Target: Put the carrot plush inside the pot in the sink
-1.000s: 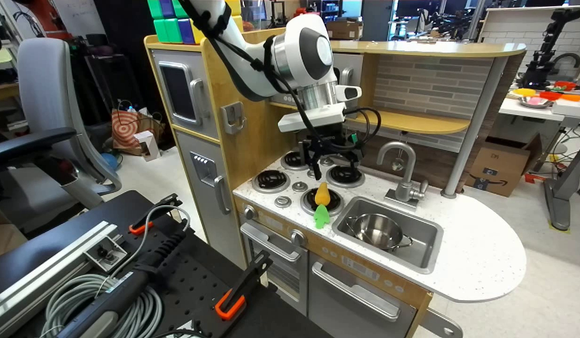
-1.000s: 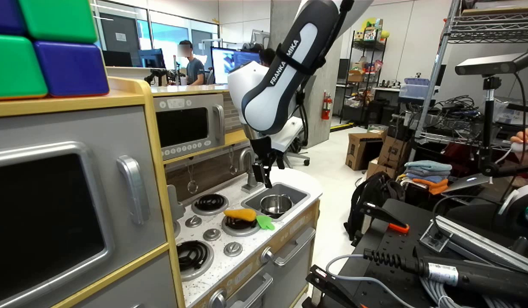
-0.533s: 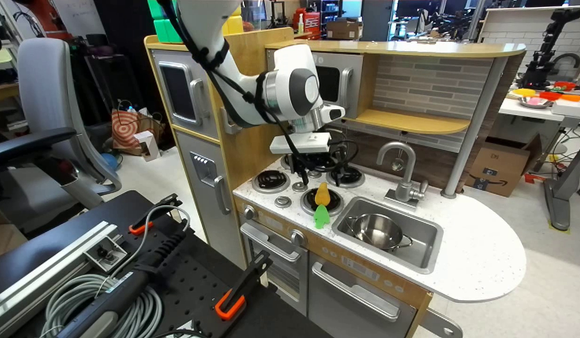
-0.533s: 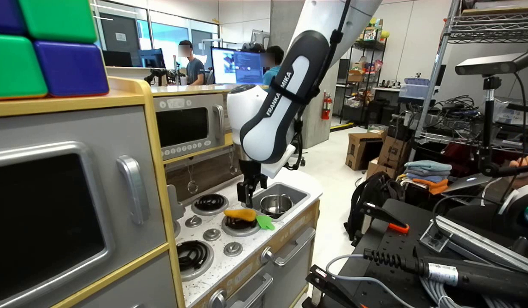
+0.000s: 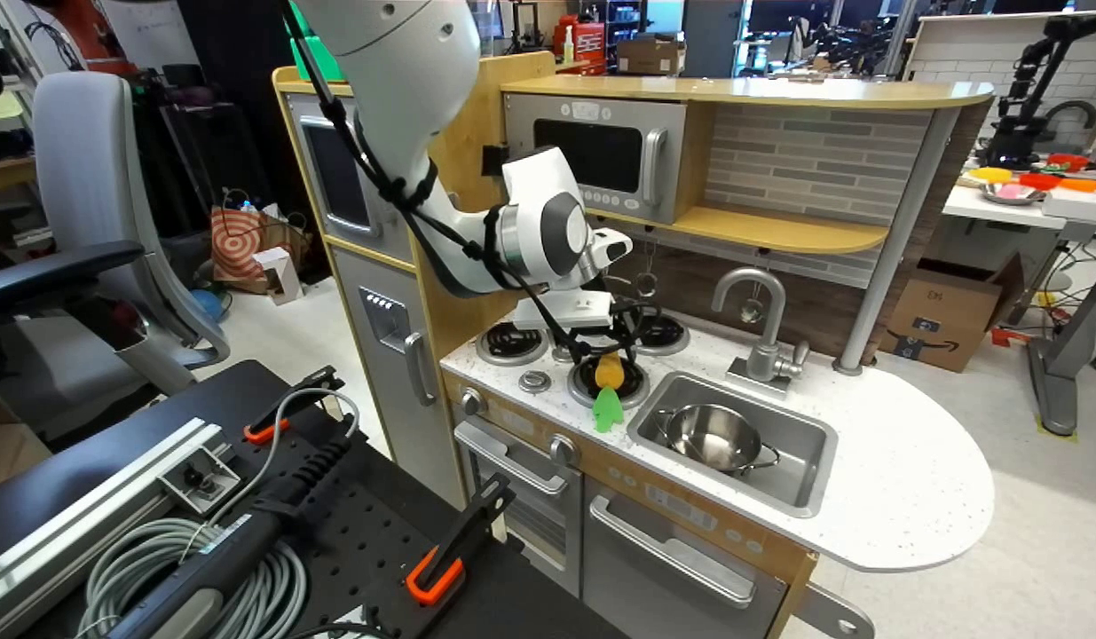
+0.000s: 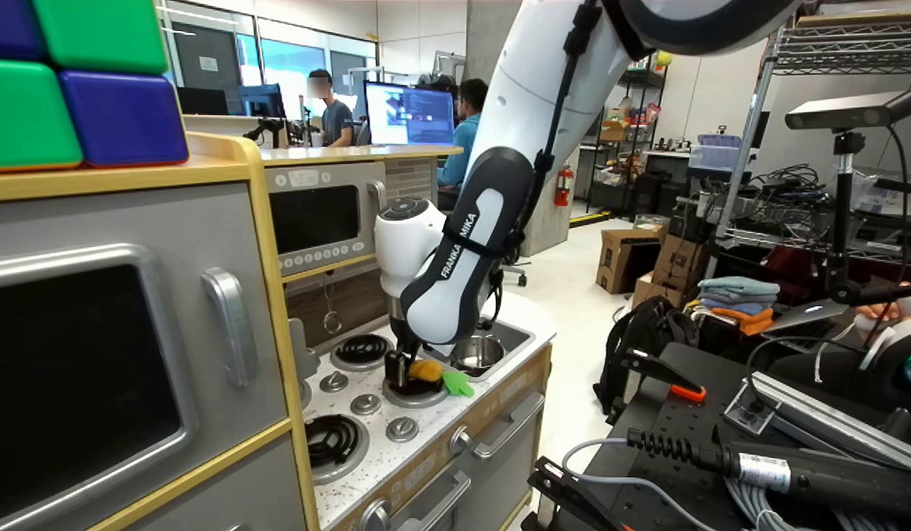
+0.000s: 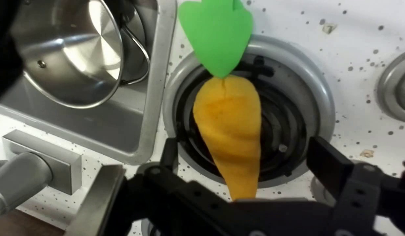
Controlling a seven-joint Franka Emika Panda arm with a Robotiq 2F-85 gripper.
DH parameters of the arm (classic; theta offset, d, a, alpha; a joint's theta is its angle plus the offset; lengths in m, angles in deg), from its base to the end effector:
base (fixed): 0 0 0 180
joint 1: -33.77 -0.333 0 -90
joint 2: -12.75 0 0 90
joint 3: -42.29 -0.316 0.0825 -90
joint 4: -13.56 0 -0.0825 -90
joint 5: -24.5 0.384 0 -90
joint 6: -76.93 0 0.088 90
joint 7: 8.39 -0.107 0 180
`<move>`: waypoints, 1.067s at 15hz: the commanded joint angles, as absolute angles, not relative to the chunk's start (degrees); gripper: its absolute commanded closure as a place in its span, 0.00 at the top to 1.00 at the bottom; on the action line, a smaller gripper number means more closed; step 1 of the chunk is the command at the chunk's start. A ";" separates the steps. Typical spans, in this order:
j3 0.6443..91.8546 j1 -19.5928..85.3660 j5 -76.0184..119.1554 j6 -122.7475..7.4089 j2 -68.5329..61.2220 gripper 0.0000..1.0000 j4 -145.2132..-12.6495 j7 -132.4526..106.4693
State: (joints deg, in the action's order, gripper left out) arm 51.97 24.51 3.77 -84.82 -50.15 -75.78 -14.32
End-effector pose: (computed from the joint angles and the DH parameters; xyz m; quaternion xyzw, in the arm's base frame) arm 0.6744 0.0264 0.0145 0.9736 0.1618 0.0849 0.1368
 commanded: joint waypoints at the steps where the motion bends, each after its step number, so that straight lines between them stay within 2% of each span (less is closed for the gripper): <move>1: 52.94 23.63 6.19 -82.93 -55.98 0.75 -67.59 -13.24; 2: 52.77 23.84 6.57 -82.47 -56.61 0.74 -66.64 -13.07; 6: 51.37 25.30 8.66 -79.55 -57.81 0.43 -64.20 -12.29; 12: 49.27 29.67 13.86 -80.37 -52.34 0.00 -70.08 -12.80; 16: 54.18 34.42 17.02 -84.29 -49.09 0.03 -72.81 -16.57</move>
